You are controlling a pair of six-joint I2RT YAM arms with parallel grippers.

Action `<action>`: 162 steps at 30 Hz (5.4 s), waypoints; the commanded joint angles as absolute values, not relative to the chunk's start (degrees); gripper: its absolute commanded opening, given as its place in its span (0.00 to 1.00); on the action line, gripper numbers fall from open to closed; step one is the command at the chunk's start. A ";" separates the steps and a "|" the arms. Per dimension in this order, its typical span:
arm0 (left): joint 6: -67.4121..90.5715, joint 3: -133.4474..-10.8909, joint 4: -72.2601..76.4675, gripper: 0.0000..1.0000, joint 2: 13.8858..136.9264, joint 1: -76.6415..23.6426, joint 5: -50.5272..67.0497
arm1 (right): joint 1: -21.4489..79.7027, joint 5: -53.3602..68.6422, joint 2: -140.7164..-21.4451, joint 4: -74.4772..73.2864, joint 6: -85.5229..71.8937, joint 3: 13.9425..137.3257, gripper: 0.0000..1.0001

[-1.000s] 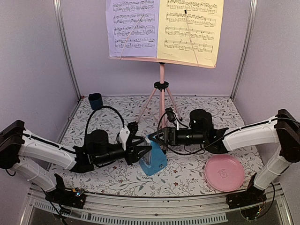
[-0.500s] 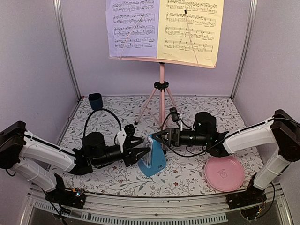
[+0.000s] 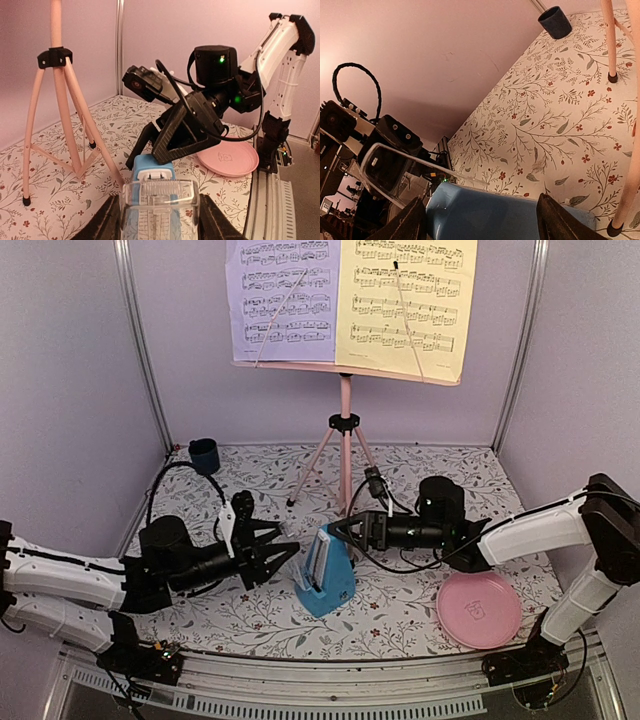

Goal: Set up the instrument practice props

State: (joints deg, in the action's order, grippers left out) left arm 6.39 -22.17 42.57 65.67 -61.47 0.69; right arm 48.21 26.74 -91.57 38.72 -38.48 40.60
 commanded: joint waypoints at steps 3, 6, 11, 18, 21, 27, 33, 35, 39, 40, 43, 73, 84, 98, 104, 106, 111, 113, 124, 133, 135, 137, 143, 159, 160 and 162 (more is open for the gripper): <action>12.98 -23.53 23.53 0.08 54.80 -59.08 -8.43 | 46.94 22.28 -95.47 18.12 -33.53 38.84 0.77; 17.99 -26.85 10.97 0.07 53.27 -54.74 -11.83 | 48.15 22.52 -95.28 17.91 -32.93 40.27 0.78; 23.66 -30.93 -1.02 0.06 54.81 -47.30 -11.10 | 49.65 23.64 -95.65 16.98 -31.03 43.89 0.78; 25.49 -32.14 -4.09 0.07 63.39 -37.49 -4.37 | 49.84 25.69 -97.36 16.79 -28.95 48.19 0.79; 24.35 -32.71 -2.12 0.07 67.55 -36.81 -4.22 | 49.89 26.03 -97.42 16.92 -28.38 49.30 0.81; 23.33 -34.61 0.62 0.08 75.86 -35.29 -4.10 | 49.84 27.23 -97.32 17.57 -27.66 50.98 0.83; 22.65 -37.60 0.12 0.13 82.74 -34.00 -5.76 | 49.87 27.54 -96.21 17.58 -27.33 51.62 0.87; 22.38 -38.27 0.00 0.14 84.42 -33.67 -5.70 | 49.85 27.50 -95.54 17.58 -27.33 51.67 0.89; 22.24 -39.08 0.00 0.17 87.25 -33.18 -5.55 | 49.84 27.65 -93.91 17.21 -27.24 52.10 0.93; 22.28 -39.23 0.00 0.18 87.73 -33.14 -5.47 | 49.88 27.68 -93.54 17.08 -27.17 52.28 0.94; 22.70 -39.42 -0.24 0.28 88.72 -32.96 -5.59 | 49.88 27.76 -92.32 16.68 -27.16 52.63 0.99; 21.51 -35.14 7.92 0.49 75.92 -34.82 6.12 | 51.73 20.95 -85.84 15.65 -33.48 33.33 0.47; 21.86 -33.50 8.50 0.46 74.06 -36.20 5.32 | 52.07 21.58 -99.15 20.00 -33.66 40.62 0.22; 24.27 -27.57 11.43 0.40 68.77 -37.43 5.72 | 52.10 21.09 -105.69 20.19 -34.22 50.48 0.20; 25.45 -23.94 15.27 0.39 65.67 -40.61 5.24 | 52.12 19.82 -107.08 20.48 -33.81 54.73 0.20; 25.98 -23.42 16.19 0.39 66.29 -41.11 5.26 | 52.11 19.98 -107.44 20.48 -33.47 56.50 0.21; 26.73 -23.65 16.99 0.35 69.39 -42.47 4.75 | 52.03 21.99 -109.27 20.26 -33.11 60.76 0.22; 27.44 -23.37 17.58 0.34 70.09 -42.95 4.39 | 52.11 22.16 -109.38 20.29 -33.06 61.44 0.23; 31.69 -20.82 24.58 0.24 75.65 -46.96 2.92 | 52.06 21.98 -106.83 19.85 -31.59 63.32 0.28; 32.78 -23.90 27.96 0.23 80.88 -49.19 2.93 | 50.71 18.58 -98.34 18.95 -29.94 58.00 0.52; 32.98 -24.76 27.89 0.23 81.54 -49.53 2.95 | 50.29 17.95 -95.94 18.41 -29.75 56.48 0.58; 32.98 -25.19 27.44 0.23 81.70 -49.73 2.77 | 50.36 17.64 -93.52 18.07 -28.79 54.76 0.65; 32.65 -24.73 25.44 0.23 79.54 -49.88 0.48 | 51.74 17.80 -88.87 18.56 -27.14 50.49 0.86; 31.41 -26.22 24.85 0.23 79.48 -49.87 -0.19 | 56.97 13.33 -97.84 17.14 -27.06 58.33 0.80; 31.39 -26.19 24.91 0.23 79.57 -49.84 -0.19 | 57.04 12.94 -98.23 17.06 -27.20 58.76 0.79; 31.32 -26.11 24.94 0.23 79.62 -49.84 -0.18 | 57.06 12.48 -98.90 16.92 -27.45 59.56 0.77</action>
State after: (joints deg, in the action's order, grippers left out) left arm 32.14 -24.67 24.32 79.20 -49.12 -0.32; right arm 56.36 14.96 -97.54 17.21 -27.18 56.75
